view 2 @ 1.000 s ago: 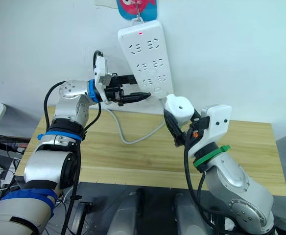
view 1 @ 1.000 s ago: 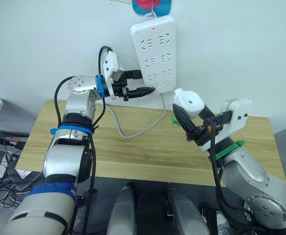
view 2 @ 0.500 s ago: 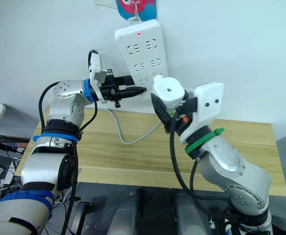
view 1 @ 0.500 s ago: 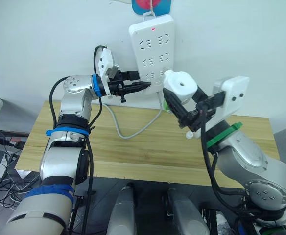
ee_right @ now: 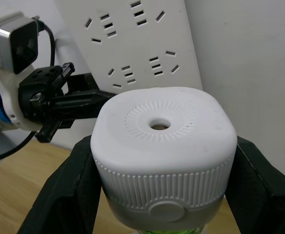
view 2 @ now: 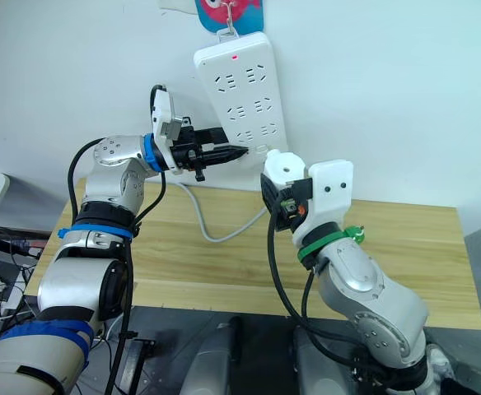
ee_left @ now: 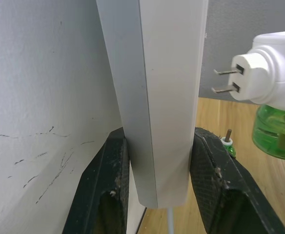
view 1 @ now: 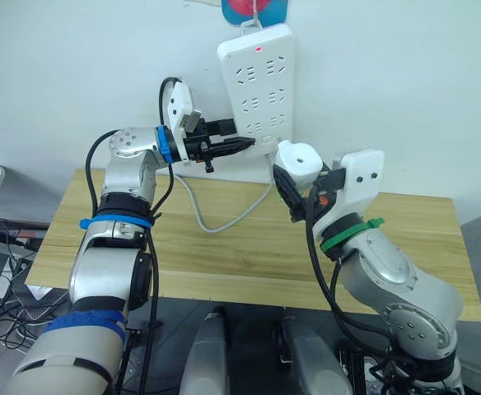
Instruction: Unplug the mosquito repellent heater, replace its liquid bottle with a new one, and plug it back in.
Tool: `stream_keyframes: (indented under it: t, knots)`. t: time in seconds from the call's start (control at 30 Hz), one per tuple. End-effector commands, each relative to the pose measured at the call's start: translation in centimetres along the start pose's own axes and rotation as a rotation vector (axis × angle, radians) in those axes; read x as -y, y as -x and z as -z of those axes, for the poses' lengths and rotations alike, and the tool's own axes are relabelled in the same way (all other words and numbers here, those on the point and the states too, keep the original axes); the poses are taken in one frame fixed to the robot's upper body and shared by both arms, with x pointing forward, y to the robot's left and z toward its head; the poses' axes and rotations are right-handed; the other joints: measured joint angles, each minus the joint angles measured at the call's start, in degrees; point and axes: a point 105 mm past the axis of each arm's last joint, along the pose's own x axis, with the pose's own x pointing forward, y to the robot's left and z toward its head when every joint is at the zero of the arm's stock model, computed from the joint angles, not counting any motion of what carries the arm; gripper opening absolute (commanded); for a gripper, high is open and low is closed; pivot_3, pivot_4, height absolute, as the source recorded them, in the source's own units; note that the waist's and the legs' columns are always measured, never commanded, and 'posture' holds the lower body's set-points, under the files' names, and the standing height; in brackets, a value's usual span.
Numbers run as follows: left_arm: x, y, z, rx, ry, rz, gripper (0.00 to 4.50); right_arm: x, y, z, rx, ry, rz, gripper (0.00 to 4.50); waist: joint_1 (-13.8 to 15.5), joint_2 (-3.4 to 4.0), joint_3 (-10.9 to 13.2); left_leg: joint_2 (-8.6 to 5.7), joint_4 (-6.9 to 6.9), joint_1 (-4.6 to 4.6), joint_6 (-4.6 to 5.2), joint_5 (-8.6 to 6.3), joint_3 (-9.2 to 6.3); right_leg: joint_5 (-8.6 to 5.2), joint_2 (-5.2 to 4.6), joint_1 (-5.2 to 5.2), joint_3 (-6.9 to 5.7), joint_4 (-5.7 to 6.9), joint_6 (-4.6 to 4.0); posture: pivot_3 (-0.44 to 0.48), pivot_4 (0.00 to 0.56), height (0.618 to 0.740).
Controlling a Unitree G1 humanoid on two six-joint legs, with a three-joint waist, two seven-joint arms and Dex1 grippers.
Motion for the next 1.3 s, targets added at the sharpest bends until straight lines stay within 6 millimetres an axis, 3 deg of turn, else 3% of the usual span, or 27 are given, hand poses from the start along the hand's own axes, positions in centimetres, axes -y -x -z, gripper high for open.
stream_keyframes:
  t: [0.03,0.5,1.3]
  knots:
    - [0.4,-0.4,-1.1,0.018,-0.053,0.034,1.39,-0.7,0.1,-1.5,0.08,-0.002,-0.023,3.02,0.0,0.0,0.0,0.0,0.0,0.0,0.0,0.0,0.0,0.0,0.0,0.0,0.01,0.0,0.0,0.024,0.312,0.74]
    - [0.6,-0.8,-1.3,0.022,-0.065,0.044,1.39,-0.8,-1.3,-2.6,0.122,-0.066,-0.003,3.02,-0.02,0.0,0.0,0.0,0.0,-0.01,-0.01,0.0,-0.04,0.0,-0.02,0.0,-0.02,0.01,0.0,0.02,0.311,0.74]
    - [0.8,-1.1,-1.5,0.028,-0.071,0.057,1.39,-0.8,-1.7,-2.3,0.095,-0.029,0.015,3.02,-0.05,0.0,0.0,0.0,0.0,0.0,-0.01,0.01,-0.05,0.0,-0.04,-0.01,-0.03,0.02,-0.01,0.015,0.313,0.74]
